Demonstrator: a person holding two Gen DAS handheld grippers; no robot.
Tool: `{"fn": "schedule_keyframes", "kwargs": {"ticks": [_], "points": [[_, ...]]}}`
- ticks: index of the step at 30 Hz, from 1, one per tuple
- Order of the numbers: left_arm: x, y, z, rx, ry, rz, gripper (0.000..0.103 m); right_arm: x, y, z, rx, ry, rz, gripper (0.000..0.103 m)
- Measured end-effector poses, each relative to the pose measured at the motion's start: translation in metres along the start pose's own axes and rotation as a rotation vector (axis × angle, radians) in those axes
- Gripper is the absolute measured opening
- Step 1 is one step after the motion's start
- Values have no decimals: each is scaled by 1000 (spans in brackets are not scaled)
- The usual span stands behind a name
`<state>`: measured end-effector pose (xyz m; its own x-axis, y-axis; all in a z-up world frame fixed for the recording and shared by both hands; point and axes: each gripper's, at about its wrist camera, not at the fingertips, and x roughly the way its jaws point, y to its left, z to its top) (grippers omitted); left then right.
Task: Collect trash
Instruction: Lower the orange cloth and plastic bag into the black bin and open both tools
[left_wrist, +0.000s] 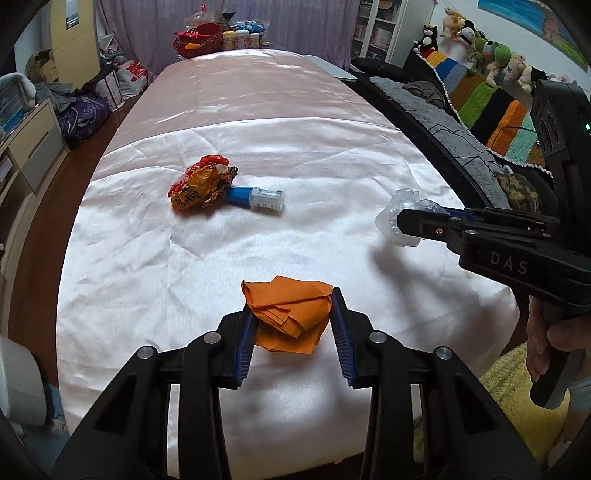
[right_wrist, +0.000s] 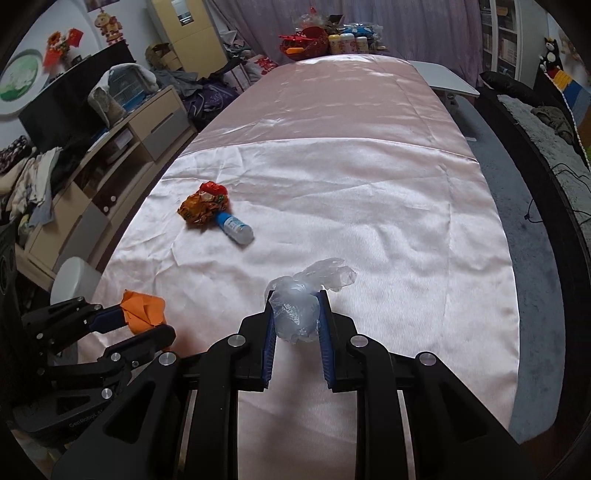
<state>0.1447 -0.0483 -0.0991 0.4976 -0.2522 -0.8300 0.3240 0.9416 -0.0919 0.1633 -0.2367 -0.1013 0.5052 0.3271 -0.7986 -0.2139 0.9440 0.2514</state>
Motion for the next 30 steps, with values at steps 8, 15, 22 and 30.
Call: {"fn": "schedule_keyframes", "kwargs": {"ticks": [8, 15, 22, 30], "points": [[-44, -22, -52, -7, -18, -18, 36, -49, 19, -53, -8, -31, 9, 22], [-71, -32, -103, -17, -11, -26, 36, -76, 36, -105, -28, -22, 8, 22], [-63, -40, -153, -31, 65, -33, 36, -76, 45, -153, 0, 38, 42, 22], [-30, -38, -201, -67, 169, -42, 36, -43, 50, -198, 38, 163, 57, 22]]}}
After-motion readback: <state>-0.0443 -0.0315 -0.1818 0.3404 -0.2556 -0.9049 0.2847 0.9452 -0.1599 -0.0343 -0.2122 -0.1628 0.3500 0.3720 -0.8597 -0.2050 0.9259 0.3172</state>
